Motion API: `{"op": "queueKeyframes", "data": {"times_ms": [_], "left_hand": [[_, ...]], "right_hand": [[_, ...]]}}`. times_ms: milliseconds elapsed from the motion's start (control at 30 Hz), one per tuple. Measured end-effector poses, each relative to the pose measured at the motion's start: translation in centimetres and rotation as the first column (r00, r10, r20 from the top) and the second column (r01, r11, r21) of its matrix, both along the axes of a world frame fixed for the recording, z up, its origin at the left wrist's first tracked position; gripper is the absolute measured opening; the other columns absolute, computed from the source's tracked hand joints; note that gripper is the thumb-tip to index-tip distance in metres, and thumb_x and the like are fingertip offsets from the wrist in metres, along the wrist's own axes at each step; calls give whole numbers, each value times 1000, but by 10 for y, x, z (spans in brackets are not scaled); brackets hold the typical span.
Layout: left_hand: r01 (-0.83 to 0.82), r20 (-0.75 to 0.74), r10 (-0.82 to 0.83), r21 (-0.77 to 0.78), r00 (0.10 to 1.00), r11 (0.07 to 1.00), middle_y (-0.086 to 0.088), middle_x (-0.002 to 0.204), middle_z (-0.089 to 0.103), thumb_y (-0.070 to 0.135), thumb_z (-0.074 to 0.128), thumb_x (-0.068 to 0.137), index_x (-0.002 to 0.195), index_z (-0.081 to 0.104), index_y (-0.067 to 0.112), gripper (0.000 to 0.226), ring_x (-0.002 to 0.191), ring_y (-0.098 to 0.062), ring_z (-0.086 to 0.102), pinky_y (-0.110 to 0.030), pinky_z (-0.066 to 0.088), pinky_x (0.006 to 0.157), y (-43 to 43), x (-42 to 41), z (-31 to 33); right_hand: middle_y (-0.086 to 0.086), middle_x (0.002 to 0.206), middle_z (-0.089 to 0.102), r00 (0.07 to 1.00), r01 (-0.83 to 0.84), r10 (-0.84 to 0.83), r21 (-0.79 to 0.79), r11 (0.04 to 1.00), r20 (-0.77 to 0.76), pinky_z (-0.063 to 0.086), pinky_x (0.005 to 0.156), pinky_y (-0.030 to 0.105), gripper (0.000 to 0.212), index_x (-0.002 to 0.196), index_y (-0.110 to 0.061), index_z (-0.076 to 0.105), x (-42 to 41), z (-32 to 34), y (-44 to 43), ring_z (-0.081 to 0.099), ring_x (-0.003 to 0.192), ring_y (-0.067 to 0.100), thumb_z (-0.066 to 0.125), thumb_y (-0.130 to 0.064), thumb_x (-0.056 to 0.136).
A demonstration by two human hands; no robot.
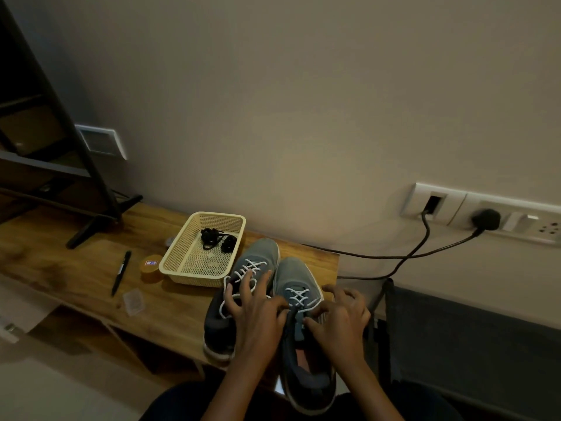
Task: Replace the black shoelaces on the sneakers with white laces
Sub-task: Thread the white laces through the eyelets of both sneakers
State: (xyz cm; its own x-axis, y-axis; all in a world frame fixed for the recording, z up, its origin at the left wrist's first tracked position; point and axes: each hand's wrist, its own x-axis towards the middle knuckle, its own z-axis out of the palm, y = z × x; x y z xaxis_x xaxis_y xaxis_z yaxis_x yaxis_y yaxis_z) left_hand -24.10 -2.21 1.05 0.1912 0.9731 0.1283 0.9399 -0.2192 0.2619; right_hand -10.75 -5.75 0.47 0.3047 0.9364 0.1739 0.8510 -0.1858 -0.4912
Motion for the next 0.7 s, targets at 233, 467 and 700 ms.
{"op": "queueKeyframes", "data": {"times_ms": [233, 467, 700], "left_hand": [[-152, 114, 145, 58, 983, 987, 12, 147, 32, 38, 56, 89, 95, 64, 37, 11, 142, -18, 8, -50, -5, 108, 0, -15, 7], [-118, 180, 93, 130, 979, 984, 2, 131, 55, 30, 81, 68, 74, 71, 37, 14, 133, -27, 29, -54, 10, 102, 4, -20, -2], [-14, 3, 14, 34, 1000, 999, 16, 153, 18, 45, 54, 89, 99, 67, 39, 17, 143, -19, -1, -51, -9, 109, -1, 0, 0]], "right_hand": [[-11, 136, 43, 999, -9, 9, 5, 1000, -53, 17, 102, 37, 7, 73, -28, 70, 0, 1, -1, 19, 129, 19, 76, -31, 72], [-12, 136, 43, 998, -19, 19, -5, 1000, -64, 19, 103, 37, 8, 73, -29, 68, 0, 0, 0, 20, 129, 19, 76, -32, 72], [-14, 135, 44, 999, -8, 7, -14, 1000, -46, 18, 102, 35, 7, 75, -29, 69, -1, 1, -1, 20, 128, 17, 74, -34, 72]]}}
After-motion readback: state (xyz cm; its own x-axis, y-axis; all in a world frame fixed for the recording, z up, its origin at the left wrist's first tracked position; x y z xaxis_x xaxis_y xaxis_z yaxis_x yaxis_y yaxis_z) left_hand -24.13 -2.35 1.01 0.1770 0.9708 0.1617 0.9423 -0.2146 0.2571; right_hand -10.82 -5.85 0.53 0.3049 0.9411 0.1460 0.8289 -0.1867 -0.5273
